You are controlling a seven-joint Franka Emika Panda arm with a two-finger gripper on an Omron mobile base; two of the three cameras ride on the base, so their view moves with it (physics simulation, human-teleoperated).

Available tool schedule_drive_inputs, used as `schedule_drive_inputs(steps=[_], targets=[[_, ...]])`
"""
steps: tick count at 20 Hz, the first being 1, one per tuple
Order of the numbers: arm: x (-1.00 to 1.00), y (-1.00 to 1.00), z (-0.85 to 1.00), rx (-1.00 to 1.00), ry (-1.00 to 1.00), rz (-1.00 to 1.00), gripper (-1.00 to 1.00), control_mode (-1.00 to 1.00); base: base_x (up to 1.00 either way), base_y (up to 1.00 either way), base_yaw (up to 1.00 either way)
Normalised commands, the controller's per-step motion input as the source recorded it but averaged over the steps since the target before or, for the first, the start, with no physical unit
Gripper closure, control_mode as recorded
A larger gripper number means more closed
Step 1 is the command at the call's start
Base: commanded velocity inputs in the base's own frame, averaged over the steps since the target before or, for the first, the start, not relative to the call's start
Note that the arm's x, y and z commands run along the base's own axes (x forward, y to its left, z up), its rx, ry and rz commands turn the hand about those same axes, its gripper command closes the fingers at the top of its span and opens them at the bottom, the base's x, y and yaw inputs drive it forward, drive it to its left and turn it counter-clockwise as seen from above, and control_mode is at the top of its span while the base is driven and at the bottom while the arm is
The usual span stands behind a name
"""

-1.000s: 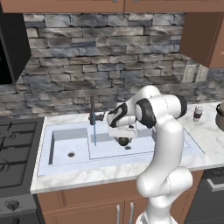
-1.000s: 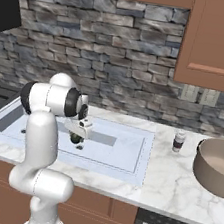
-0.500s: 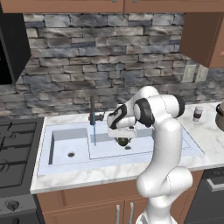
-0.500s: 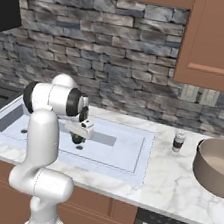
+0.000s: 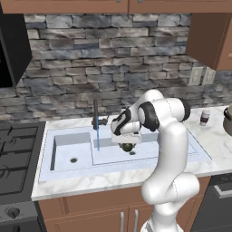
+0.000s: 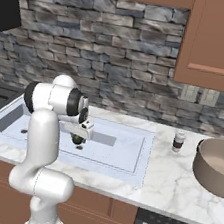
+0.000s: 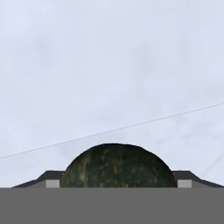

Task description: Turn on the sink faucet. Then move the squash from the counter to the sink. Turn off the sink. Move the vegetable from the sink to the pot next to the stove. Finally move the pot to the front left burner.

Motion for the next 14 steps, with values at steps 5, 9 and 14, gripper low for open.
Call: schedule_drive_inputs(steps=[5,9,14], targets=[[0.0,0.0,-0.03,0.03,0.0,0.0,-1.0,-1.0,0.0,0.0,0.0],[-0.19,0.0,0.15,0.05,-0.01,0.0,-1.0,-1.0,0.0,0.0,0.0],[-0.21,0.0,0.27,0.0,-0.05,0.0,-1.0,-1.0,0.0,0.0,0.0]])
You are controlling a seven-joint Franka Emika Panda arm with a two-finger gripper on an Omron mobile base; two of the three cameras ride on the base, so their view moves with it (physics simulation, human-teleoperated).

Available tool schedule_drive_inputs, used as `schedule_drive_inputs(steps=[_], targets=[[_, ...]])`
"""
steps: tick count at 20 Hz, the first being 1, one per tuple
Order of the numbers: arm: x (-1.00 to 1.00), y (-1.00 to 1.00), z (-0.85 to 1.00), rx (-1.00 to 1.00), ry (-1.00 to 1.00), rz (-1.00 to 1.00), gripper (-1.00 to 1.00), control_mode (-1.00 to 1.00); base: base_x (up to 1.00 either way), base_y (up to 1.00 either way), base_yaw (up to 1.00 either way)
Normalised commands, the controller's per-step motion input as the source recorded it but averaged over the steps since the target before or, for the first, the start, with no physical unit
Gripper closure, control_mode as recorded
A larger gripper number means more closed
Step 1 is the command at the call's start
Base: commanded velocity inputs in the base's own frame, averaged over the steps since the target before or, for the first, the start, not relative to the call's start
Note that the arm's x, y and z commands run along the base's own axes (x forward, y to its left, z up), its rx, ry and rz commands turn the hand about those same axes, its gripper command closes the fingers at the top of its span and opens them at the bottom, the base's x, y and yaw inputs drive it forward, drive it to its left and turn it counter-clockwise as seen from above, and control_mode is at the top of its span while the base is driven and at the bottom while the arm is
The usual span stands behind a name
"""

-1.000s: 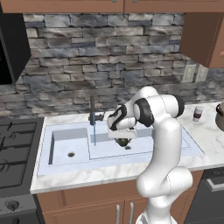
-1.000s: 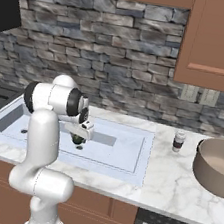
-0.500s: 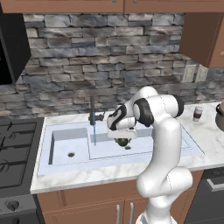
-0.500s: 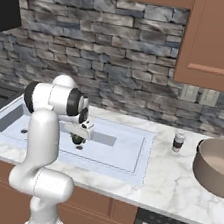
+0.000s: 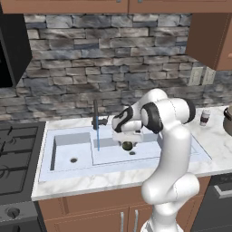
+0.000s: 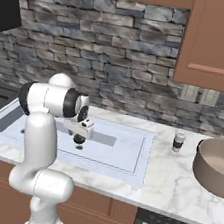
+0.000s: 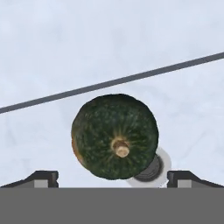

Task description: Turn on the sink faucet. Then move the squash from the counter to the sink. Turn off the sink. Move the vegetable from the sink to the pot next to the stove. Finally move the pot to the front left burner.

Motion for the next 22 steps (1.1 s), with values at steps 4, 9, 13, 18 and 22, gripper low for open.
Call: schedule_drive_inputs(steps=[4,9,13,18,22], targets=[[-0.13,0.0,0.4,0.0,-0.08,0.0,-1.0,-1.0,0.0,0.0,0.0],[-0.19,0.0,0.48,0.0,-0.14,0.0,-1.0,-1.0,0.0,0.0,0.0],[-0.28,-0.01,0.48,0.0,-0.19,0.0,-1.0,-1.0,0.0,0.0,0.0],[-0.26,-0.03,0.35,0.0,-0.21,0.01,-1.0,-1.0,0.0,0.0,0.0],[-0.25,-0.07,0.26,0.0,-0.22,0.11,-1.0,-1.0,0.0,0.0,0.0]])
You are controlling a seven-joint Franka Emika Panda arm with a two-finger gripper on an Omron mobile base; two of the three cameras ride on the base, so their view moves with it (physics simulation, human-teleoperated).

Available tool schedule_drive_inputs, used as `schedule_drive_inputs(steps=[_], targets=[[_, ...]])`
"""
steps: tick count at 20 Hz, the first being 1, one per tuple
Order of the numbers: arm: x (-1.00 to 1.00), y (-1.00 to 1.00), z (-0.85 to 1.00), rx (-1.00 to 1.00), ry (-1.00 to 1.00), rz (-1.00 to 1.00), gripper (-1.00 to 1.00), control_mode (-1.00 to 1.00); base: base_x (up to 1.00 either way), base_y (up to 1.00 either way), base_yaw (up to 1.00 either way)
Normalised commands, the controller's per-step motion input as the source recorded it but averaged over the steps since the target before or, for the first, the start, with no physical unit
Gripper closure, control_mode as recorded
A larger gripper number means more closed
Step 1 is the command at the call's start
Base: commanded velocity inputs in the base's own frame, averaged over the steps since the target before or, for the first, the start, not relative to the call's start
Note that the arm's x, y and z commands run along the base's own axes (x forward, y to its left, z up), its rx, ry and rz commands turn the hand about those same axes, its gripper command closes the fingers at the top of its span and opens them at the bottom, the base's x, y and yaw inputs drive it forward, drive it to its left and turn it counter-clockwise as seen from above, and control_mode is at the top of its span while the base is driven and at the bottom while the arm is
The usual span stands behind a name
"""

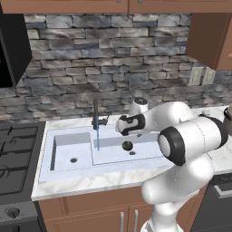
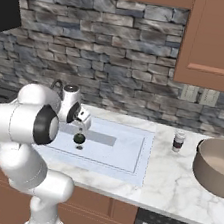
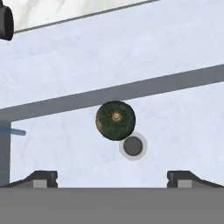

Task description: Turn on the sink faucet. Then move the squash from the counter to the sink. Turn off the sink. Move the vegetable from the sink to the pot next to the stove. Finally move the pot to the front left burner.

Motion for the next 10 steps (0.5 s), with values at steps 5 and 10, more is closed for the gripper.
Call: schedule_drive_inputs(steps=[5,10], targets=[[-0.12,0.0,0.3,0.0,-0.23,0.17,-1.0,-1.0,0.0,0.0,0.0],[-0.01,0.0,0.28,0.0,-0.2,0.22,-1.0,-1.0,0.0,0.0,0.0]])
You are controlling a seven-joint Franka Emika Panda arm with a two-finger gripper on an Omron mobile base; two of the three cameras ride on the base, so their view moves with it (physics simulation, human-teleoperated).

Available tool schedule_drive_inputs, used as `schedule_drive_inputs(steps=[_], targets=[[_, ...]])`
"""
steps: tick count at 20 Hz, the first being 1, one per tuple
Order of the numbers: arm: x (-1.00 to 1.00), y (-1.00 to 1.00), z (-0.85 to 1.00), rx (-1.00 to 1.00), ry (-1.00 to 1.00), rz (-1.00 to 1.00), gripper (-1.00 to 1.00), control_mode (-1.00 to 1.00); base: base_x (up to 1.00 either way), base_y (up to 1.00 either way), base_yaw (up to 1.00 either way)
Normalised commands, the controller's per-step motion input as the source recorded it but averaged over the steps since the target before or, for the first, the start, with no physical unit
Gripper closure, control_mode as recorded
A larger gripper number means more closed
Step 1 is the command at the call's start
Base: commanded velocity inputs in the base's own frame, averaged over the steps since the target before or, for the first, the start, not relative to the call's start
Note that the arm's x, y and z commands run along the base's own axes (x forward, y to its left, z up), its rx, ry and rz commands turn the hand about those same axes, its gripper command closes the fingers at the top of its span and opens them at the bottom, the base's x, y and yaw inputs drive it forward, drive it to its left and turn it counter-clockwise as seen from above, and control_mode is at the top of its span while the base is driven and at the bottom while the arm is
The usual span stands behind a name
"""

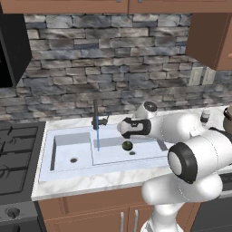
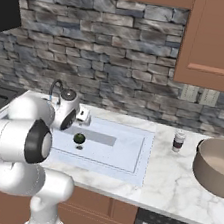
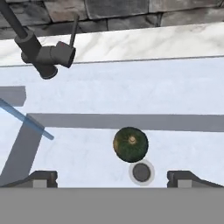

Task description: Turn on the sink faucet. Then move the squash from the counter to the sink. Turn off the sink. Move the vegetable from the sink to the pot next to the stove. Finally move the pot to the front left burner.

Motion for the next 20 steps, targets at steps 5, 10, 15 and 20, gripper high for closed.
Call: schedule_drive_inputs(steps=[5,10,15,20], targets=[[0.0,0.0,0.27,0.0,-0.15,0.26,-1.0,-1.0,0.0,0.0,0.0],[0.0,0.0,0.2,0.0,-0.16,0.24,-1.0,-1.0,0.0,0.0,0.0],[-0.03,0.0,0.11,0.0,-0.12,0.17,-1.0,-1.0,0.0,0.0,0.0],[0.04,0.0,0.0,0.0,-0.01,0.01,-1.0,-1.0,0.0,0.0,0.0]])
